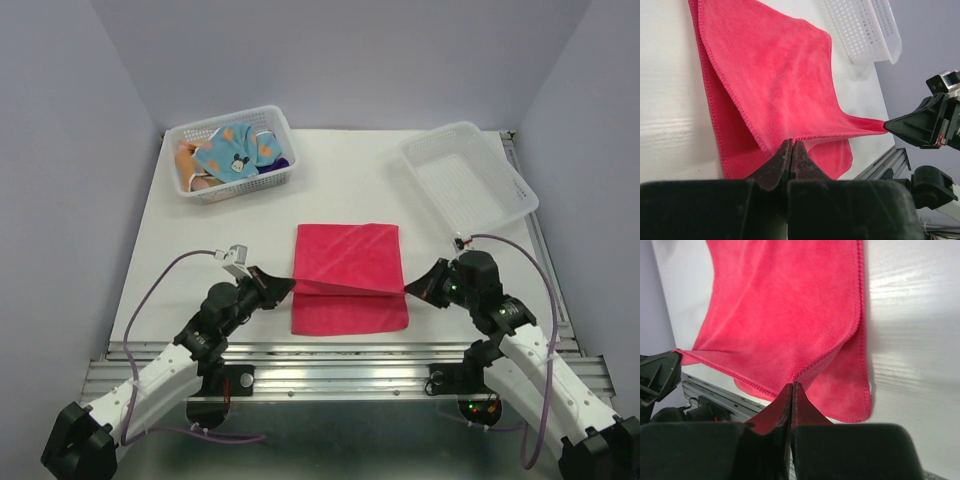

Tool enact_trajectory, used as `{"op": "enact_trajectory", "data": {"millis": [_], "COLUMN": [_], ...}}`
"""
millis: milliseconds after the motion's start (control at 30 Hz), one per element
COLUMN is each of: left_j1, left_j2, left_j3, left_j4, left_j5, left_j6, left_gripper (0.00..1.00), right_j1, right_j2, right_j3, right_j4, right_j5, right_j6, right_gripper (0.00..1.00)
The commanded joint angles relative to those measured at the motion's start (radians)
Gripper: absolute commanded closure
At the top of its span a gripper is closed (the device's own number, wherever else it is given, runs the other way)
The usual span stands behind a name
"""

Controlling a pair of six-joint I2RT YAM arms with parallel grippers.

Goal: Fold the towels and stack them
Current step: Fold the towel

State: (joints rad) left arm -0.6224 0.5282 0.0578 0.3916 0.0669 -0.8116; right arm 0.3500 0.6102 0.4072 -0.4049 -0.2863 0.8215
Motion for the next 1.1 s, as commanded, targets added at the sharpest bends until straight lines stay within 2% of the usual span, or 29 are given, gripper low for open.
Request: {"op": "enact_trajectory", "data": {"millis": [0, 200, 300, 533, 633, 767, 1033, 1067], "left_j1": [-0.011, -0.022, -0.025, -0.034, -0.039, -0.040, -0.043, -0.043], "left_j2": [0.041, 0.116, 0.136, 0.107, 0.064, 0.001, -0.192, -0.209], "left_j3": [-0.079, -0.088, -0.098, -0.134, -0.142, -0.138, -0.085, -0.084], "left_j4": [0.030, 0.026, 0.009, -0.042, -0.085, -0.172, -0.388, -0.390], "left_j5": [0.022, 0.037, 0.053, 0.096, 0.111, 0.126, 0.166, 0.165], "left_j6": [-0.043, -0.078, -0.096, -0.147, -0.161, -0.179, -0.212, -0.213], "left_gripper": [1.00, 0.99, 0.92, 0.90, 0.85, 0.69, 0.41, 0.08], "right_j1": [-0.002, -0.002, -0.002, -0.002, -0.002, 0.000, -0.002, -0.002], "right_j2": [0.025, 0.106, 0.137, 0.137, 0.125, 0.111, 0.063, 0.056], "right_j3": [-0.050, -0.074, -0.090, -0.119, -0.125, -0.130, -0.097, -0.072], "right_j4": [0.027, 0.061, 0.067, 0.040, 0.012, -0.020, -0.089, -0.098], "right_j5": [0.026, 0.044, 0.029, 0.021, 0.016, 0.015, -0.053, -0.047], "right_j6": [0.022, 0.037, 0.047, 0.061, 0.057, 0.051, 0.015, 0.001], "right_gripper": [0.99, 0.99, 0.99, 0.98, 0.95, 0.83, 0.39, 0.37]}}
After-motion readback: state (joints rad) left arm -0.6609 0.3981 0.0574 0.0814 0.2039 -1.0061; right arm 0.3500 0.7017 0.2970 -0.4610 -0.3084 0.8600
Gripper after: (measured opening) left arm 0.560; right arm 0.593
